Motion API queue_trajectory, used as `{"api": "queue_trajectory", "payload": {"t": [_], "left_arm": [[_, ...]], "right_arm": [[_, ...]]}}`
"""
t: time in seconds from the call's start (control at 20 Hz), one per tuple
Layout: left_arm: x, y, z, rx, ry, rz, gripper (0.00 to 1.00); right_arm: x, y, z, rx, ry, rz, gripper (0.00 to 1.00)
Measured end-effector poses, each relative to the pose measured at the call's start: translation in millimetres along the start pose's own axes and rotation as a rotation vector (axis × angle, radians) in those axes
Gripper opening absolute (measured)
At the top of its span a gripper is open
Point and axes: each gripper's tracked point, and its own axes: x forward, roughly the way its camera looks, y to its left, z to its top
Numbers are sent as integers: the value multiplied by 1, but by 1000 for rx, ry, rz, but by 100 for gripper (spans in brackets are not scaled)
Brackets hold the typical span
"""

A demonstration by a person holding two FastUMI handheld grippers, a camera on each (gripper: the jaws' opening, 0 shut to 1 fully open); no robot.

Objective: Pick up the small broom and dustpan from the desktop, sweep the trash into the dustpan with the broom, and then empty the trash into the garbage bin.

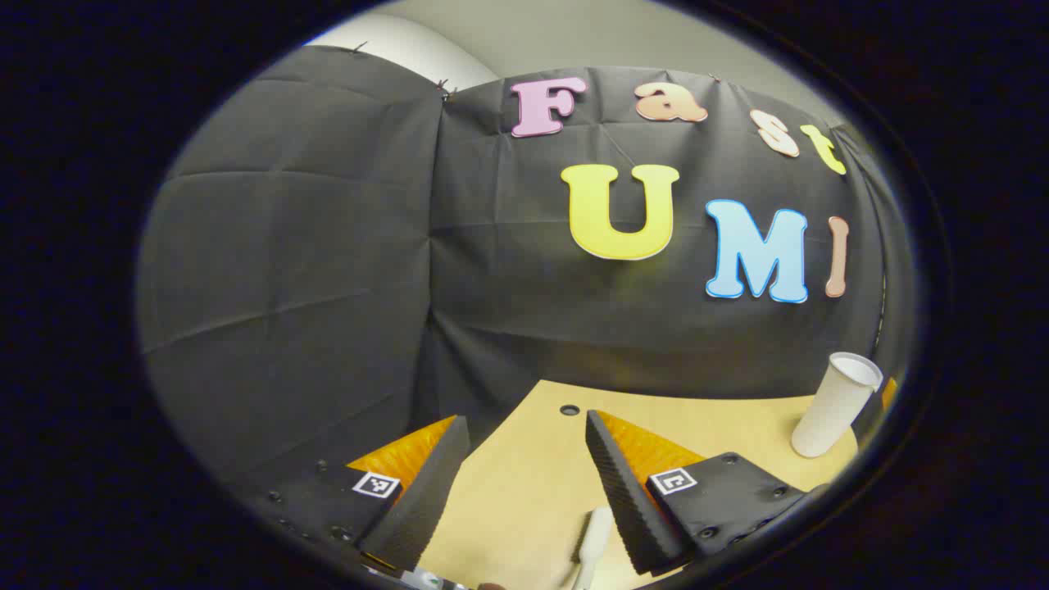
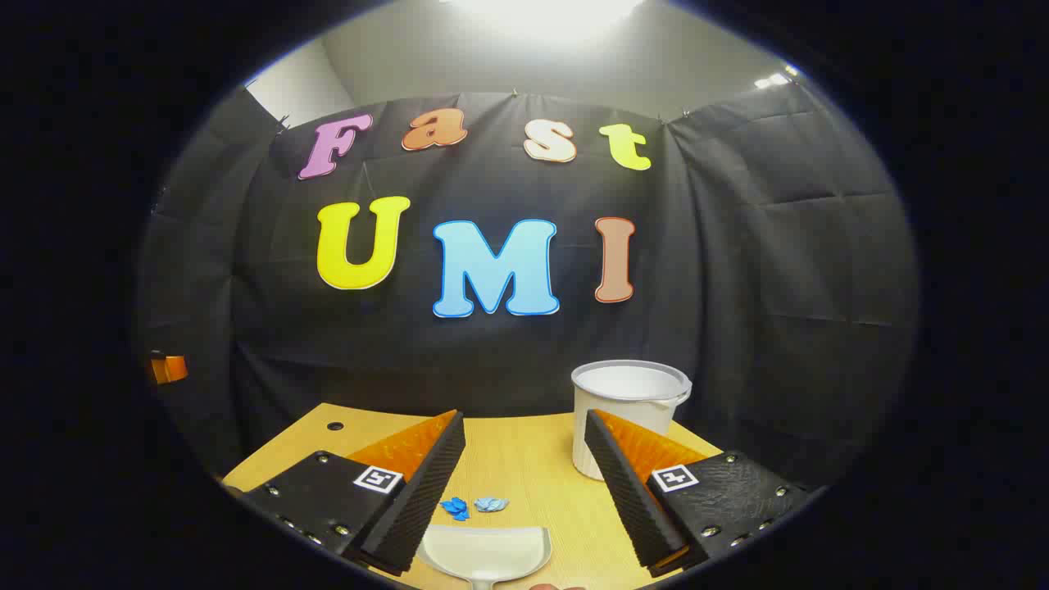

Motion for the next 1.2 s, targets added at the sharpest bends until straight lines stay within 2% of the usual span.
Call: {"api": "queue_trajectory", "payload": {"t": [0.3, 0.85, 1.05, 1.2], "left_arm": [[-7, -23, -8, -5, 11, -20, 95], [-9, -61, -14, 28, 26, -35, 96], [-13, -82, -15, 35, 31, -94, 96], [-14, -97, -35, 40, 98, -151, 95]], "right_arm": [[-3, 3, -7, -27, 16, 43, 94], [5, -13, -13, -21, 36, 66, 95], [6, -11, -19, -16, 50, 88, 95], [3, -7, -26, -16, 66, 104, 95]]}}
